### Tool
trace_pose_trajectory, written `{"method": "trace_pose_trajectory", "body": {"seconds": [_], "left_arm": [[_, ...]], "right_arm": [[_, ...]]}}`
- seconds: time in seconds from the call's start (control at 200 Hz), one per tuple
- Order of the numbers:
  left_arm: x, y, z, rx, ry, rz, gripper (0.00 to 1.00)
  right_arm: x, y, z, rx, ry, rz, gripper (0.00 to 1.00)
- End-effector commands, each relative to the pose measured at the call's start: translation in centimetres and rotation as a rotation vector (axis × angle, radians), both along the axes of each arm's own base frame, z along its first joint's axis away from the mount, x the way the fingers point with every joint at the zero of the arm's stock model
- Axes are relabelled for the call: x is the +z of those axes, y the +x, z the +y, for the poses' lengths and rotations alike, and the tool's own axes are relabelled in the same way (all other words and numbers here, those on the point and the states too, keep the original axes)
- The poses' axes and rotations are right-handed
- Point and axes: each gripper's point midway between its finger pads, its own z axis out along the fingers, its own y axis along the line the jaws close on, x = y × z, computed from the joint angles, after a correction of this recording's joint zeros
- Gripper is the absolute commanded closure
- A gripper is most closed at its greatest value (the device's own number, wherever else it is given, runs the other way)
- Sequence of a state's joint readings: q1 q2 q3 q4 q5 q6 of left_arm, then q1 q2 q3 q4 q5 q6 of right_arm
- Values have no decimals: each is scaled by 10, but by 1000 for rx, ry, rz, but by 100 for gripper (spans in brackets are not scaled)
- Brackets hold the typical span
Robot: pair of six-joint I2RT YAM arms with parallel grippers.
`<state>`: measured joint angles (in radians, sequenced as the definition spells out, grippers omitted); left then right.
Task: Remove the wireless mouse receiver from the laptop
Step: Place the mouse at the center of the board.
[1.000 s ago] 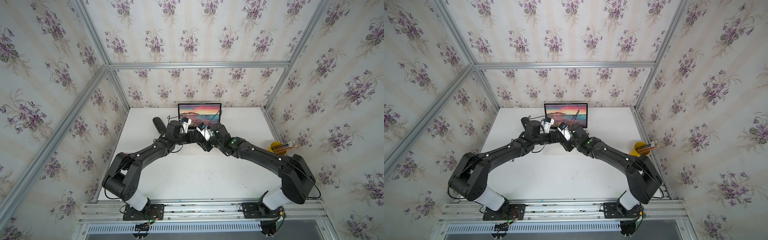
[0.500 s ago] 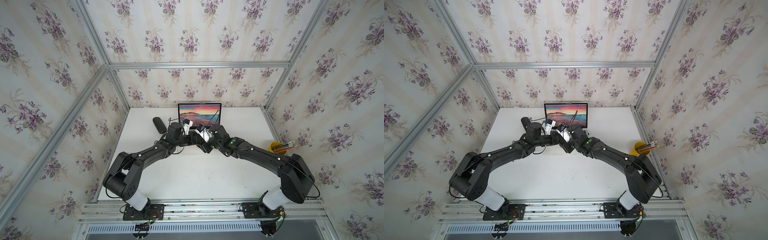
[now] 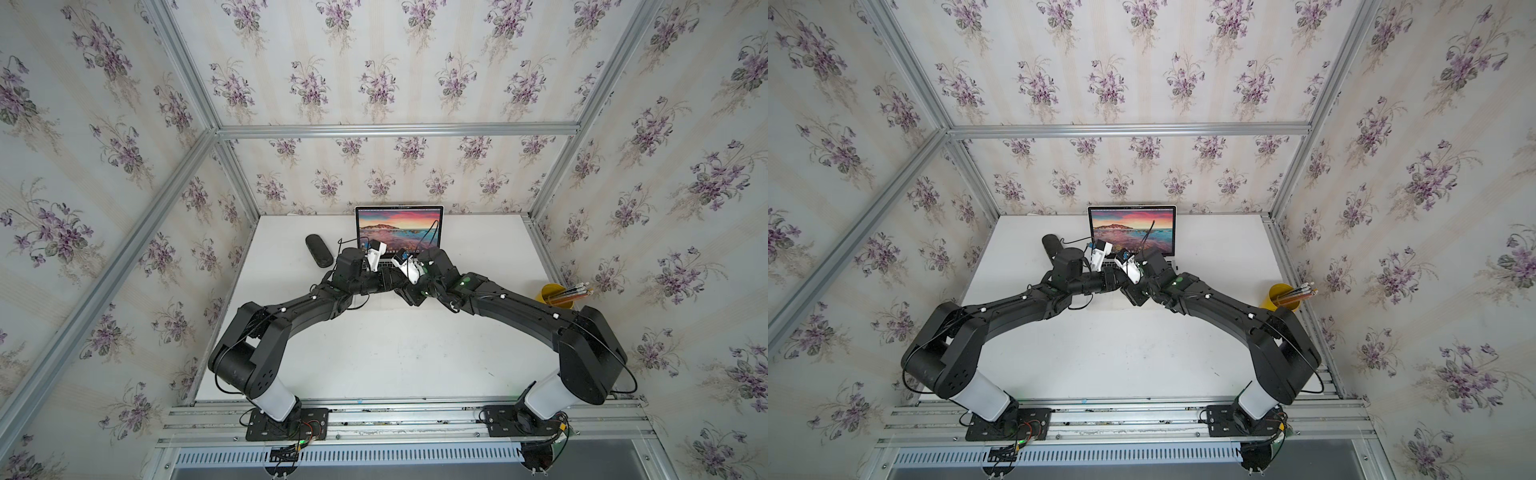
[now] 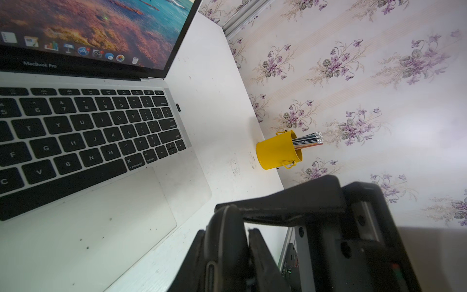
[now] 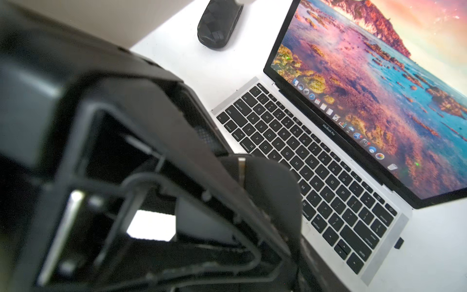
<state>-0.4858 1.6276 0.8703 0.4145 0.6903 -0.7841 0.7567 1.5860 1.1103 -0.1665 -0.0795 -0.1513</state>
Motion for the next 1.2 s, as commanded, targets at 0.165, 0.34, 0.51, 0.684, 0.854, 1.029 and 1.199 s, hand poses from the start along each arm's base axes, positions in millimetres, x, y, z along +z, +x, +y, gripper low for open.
{"method": "trace_pose_trajectory", "body": {"seconds": [0.165, 0.34, 0.51, 0.684, 0.854, 1.029, 1.199], "left_arm": [[-10, -16, -2, -36, 52, 155, 93], [-7, -18, 13, 17, 198, 278, 94], [9, -26, 20, 14, 274, 358, 95], [20, -37, 25, 9, 299, 415, 95], [27, -41, 25, 2, 303, 427, 95], [28, -44, 24, -5, 294, 443, 94], [26, -47, 23, -16, 280, 467, 94]], "right_arm": [[51, 1, -5, -141, 33, -263, 0], [51, -33, -15, -203, -67, -441, 0], [52, -50, -24, -282, -160, -650, 4], [54, -52, -18, -314, -217, -764, 9], [47, -50, -11, -320, -260, -797, 17], [44, -49, -13, -350, -299, -830, 25], [53, -50, -17, -391, -293, -875, 44]]}}
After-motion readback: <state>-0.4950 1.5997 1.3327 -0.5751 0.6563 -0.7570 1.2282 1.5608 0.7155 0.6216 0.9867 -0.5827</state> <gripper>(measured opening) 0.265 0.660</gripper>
